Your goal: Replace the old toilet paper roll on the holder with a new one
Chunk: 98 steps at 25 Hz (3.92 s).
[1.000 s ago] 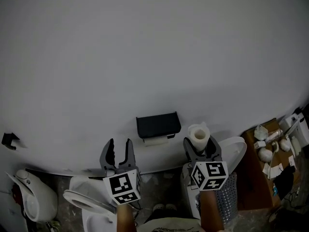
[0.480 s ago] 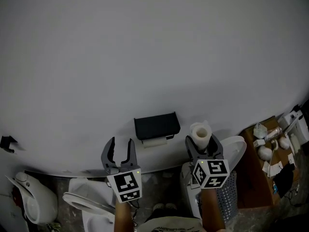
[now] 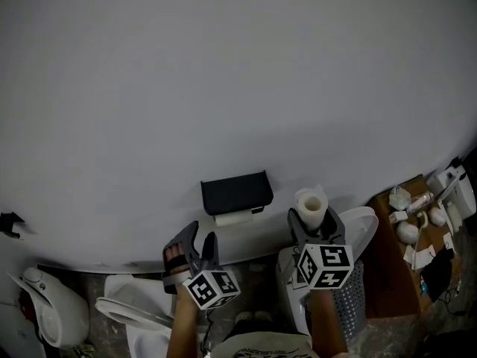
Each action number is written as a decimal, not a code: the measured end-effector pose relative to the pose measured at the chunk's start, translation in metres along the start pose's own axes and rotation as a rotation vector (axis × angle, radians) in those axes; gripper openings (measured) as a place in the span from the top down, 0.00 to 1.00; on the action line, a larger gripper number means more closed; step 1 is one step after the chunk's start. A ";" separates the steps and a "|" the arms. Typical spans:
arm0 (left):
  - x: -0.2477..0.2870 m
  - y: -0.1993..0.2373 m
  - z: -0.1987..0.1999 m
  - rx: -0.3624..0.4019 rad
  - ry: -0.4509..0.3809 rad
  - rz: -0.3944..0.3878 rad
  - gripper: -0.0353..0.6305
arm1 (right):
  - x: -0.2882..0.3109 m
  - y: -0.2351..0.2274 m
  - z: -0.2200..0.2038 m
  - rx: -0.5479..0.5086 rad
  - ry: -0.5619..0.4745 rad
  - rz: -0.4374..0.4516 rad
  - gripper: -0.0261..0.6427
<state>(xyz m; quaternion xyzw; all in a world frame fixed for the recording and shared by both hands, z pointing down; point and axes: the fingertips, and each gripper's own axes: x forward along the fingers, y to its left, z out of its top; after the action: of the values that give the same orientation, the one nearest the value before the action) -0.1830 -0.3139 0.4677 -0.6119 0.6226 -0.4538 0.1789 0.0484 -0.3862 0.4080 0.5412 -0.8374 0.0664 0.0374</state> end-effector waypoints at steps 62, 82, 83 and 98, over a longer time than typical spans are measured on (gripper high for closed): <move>0.074 -0.135 0.174 0.469 -0.173 -0.084 0.68 | -0.065 -0.154 -0.021 0.076 0.025 -0.297 0.48; -0.011 -0.042 0.188 -0.451 -0.516 -0.328 0.68 | -0.064 -0.116 -0.016 0.065 0.015 -0.225 0.48; -0.014 -0.031 0.182 -0.504 -0.524 -0.326 0.68 | -0.062 -0.110 -0.016 0.063 0.014 -0.214 0.48; -0.039 0.075 0.066 -0.902 -0.497 -0.089 0.68 | -0.029 -0.036 -0.016 0.046 0.023 -0.070 0.48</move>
<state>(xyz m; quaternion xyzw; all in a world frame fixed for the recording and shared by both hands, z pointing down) -0.1692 -0.3133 0.3611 -0.7433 0.6685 0.0118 0.0204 0.0930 -0.3719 0.4228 0.5702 -0.8157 0.0903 0.0369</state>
